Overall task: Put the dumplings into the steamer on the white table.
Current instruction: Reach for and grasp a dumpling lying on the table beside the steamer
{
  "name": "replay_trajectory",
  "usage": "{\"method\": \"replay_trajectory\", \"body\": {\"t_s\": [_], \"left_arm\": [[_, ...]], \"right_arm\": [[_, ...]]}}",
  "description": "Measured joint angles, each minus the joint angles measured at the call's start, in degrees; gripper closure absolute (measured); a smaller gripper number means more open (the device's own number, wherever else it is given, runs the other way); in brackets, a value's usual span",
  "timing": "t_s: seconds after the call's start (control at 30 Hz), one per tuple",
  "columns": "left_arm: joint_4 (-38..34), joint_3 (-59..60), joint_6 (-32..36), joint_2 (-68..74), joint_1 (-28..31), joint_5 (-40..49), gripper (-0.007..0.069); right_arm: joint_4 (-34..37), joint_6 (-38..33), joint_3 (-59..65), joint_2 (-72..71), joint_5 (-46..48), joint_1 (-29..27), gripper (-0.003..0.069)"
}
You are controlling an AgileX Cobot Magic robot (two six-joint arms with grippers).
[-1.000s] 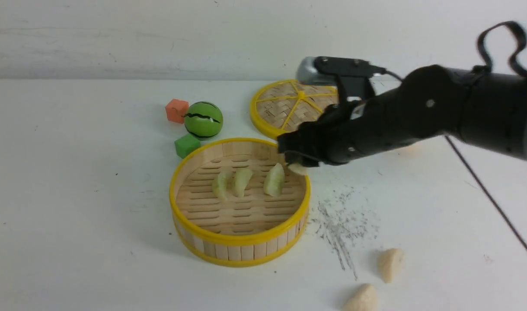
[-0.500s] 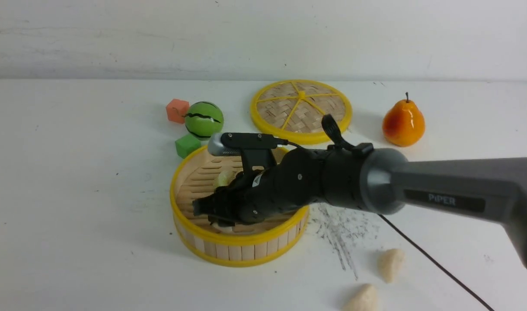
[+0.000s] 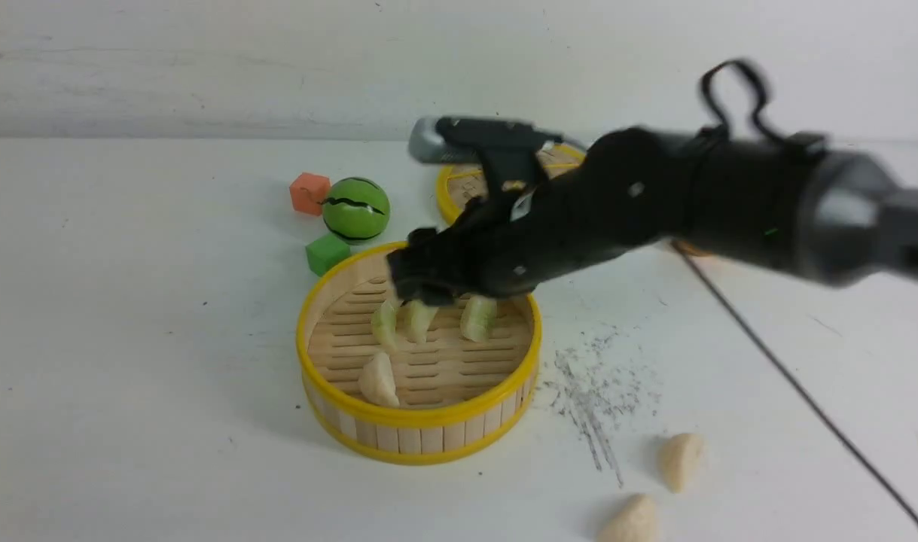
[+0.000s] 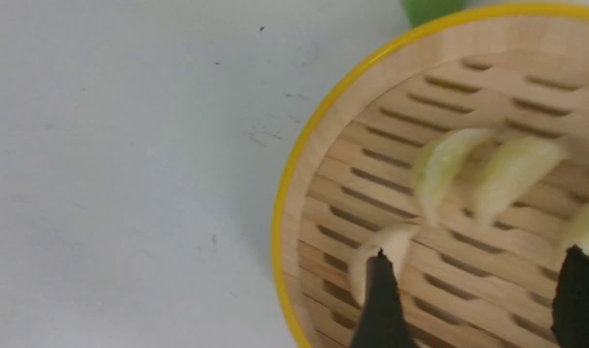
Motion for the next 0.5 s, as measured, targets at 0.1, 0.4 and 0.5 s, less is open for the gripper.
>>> {"method": "replay_trajectory", "body": {"t_s": [0.1, 0.4, 0.5], "left_arm": [[0.0, 0.0, 0.0, 0.0, 0.0, -0.1, 0.0589], [0.0, 0.0, 0.0, 0.0, 0.0, -0.4, 0.0587], [0.0, 0.0, 0.0, 0.0, 0.0, -0.5, 0.0587]], "right_arm": [[-9.8, 2.7, 1.5, -6.5, 7.6, -2.8, 0.0239], [-26.8, 27.3, 33.1, -17.3, 2.7, -10.4, 0.0279], [-27.4, 33.6, 39.5, -17.1, -6.3, -10.9, 0.0279]]}}
